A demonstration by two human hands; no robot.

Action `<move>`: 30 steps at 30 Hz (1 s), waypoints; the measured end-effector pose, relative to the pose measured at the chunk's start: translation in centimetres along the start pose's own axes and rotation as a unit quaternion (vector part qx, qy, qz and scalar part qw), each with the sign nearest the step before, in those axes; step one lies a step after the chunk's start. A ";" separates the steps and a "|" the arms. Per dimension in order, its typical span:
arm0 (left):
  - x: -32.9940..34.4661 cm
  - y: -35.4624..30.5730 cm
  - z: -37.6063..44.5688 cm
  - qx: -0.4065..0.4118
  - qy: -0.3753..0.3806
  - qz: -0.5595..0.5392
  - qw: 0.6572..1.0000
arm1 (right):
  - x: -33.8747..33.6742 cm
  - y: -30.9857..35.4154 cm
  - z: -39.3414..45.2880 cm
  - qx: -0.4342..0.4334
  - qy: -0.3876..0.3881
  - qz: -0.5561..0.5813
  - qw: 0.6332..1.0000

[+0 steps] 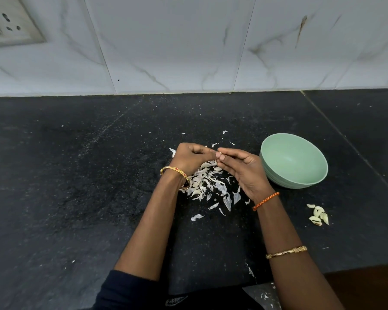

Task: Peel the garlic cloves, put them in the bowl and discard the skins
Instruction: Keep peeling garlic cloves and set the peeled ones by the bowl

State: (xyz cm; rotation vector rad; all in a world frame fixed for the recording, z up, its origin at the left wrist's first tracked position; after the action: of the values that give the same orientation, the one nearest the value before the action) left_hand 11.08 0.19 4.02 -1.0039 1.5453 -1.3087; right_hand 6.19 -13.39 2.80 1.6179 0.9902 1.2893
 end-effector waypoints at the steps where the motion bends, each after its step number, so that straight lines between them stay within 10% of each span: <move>1: 0.0 0.1 0.0 0.000 0.002 0.003 1.000 | 0.0 0.0 0.0 -0.002 0.001 -0.006 1.000; 30: 0.3 1.5 0.4 -0.059 -0.022 0.017 0.998 | 0.6 0.9 0.5 -0.093 -0.001 -0.187 0.978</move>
State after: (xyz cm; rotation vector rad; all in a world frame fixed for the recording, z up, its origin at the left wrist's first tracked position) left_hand 11.34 -0.02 2.50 -1.0668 1.6141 -1.1760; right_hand 6.85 -13.21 3.73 1.2196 1.0781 1.0861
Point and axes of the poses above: each hand's wrist, its own z-axis towards the middle knuckle, its own x-axis out of the palm, y = z × x, the point moved 6 cm from there along z, towards the middle knuckle, and after that the axes turned 4 degrees about x, right-handed, at the moved point
